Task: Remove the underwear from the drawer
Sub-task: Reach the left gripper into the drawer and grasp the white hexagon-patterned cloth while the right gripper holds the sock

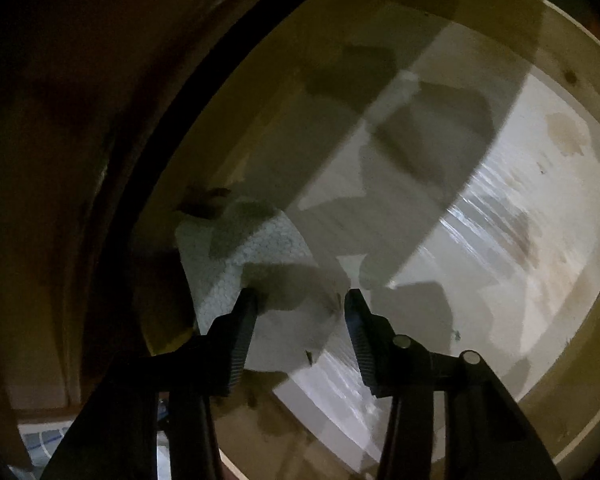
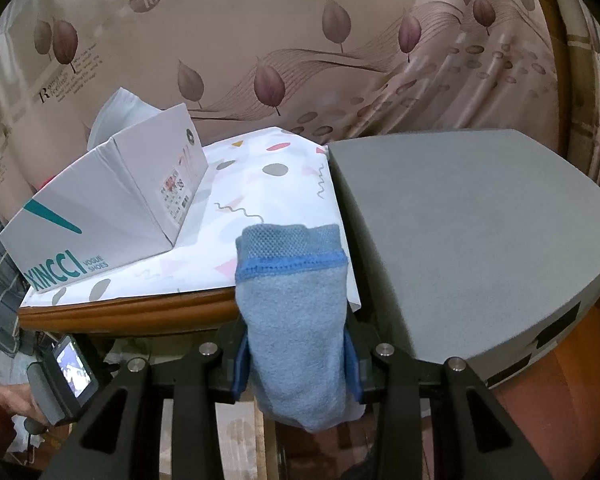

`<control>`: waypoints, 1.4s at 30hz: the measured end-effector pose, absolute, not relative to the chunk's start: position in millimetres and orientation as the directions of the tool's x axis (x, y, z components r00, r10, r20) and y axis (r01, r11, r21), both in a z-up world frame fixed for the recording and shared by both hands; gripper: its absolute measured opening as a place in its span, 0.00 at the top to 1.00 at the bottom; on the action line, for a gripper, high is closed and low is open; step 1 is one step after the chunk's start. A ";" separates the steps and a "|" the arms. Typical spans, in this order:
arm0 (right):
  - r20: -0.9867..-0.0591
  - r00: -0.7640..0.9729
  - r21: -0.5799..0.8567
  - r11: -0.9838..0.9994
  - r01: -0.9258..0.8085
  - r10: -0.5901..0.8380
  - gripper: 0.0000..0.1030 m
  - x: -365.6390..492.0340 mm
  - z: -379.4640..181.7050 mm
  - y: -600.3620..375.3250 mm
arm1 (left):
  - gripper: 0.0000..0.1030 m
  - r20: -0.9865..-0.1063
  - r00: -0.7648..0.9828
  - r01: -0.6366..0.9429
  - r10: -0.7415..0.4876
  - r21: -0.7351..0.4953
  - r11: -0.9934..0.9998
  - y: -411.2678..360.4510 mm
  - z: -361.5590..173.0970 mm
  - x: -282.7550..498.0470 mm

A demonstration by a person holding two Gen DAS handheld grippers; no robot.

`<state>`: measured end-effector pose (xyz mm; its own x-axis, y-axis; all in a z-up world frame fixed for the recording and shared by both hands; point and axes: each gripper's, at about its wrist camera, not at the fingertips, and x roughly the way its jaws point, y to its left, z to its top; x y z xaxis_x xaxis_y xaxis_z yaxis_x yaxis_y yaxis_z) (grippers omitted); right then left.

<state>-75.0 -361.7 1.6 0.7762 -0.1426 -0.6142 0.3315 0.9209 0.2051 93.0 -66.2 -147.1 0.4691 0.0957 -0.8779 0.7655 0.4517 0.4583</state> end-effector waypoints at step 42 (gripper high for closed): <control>-0.616 0.785 0.271 0.920 0.283 -0.061 0.64 -70.7 0.0 -357.0 | 0.29 -0.983 0.181 0.879 -0.039 0.144 0.454 -79.6 -111.3 70.3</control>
<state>-70.7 -357.0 0.0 0.7853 -0.0608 -0.6161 0.2835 0.9200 0.2705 70.3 -79.6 -111.3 0.1807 -0.0393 -0.9828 0.8793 0.4541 0.1435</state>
